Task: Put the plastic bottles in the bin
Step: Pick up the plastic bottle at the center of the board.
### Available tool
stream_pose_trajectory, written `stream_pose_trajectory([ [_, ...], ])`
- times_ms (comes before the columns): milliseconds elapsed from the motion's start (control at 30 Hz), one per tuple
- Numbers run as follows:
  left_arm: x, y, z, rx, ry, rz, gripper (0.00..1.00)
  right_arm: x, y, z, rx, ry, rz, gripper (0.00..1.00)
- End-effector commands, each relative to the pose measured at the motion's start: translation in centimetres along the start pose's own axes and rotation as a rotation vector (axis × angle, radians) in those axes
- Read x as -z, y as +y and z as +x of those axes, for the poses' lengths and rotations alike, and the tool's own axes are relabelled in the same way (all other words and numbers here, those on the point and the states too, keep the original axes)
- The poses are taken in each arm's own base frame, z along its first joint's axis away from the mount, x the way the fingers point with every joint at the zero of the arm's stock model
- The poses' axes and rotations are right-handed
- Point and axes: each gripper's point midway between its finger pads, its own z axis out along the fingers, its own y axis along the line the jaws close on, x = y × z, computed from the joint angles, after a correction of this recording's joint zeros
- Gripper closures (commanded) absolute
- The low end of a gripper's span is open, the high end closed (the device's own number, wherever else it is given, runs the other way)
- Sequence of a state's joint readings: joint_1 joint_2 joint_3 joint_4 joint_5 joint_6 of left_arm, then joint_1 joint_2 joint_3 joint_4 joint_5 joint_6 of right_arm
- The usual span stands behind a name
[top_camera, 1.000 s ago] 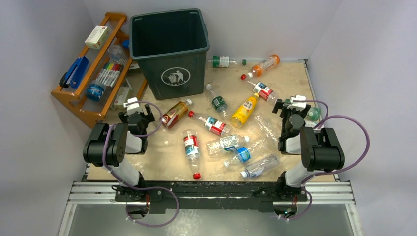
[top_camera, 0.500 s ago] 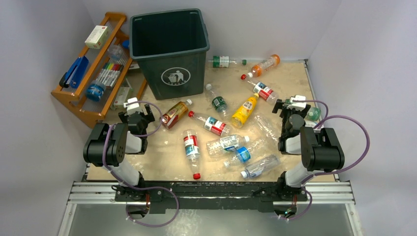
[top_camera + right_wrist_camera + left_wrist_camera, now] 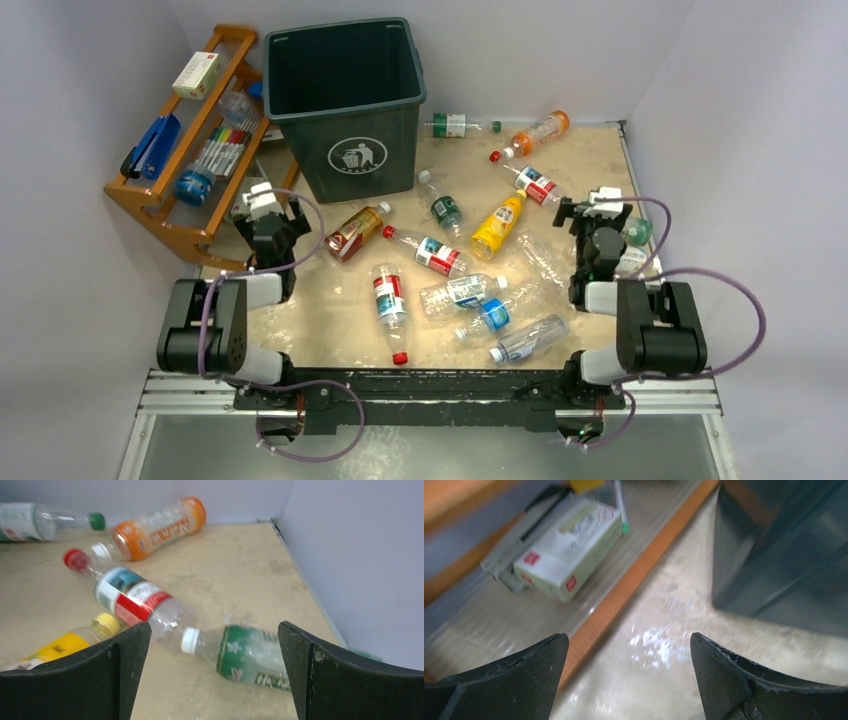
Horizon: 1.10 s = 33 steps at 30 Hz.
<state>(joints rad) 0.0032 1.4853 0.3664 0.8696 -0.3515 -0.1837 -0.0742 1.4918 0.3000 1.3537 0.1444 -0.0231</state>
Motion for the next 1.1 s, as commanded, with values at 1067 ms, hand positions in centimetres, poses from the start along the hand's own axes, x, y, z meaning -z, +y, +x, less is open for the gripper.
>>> stream_pose_trajectory([
  [1067, 7.3, -13.5, -21.2, 0.666, 0.075, 0.556, 0.08, 6.1, 13.7, -18.7, -0.371, 0.350, -0.891, 0.00],
])
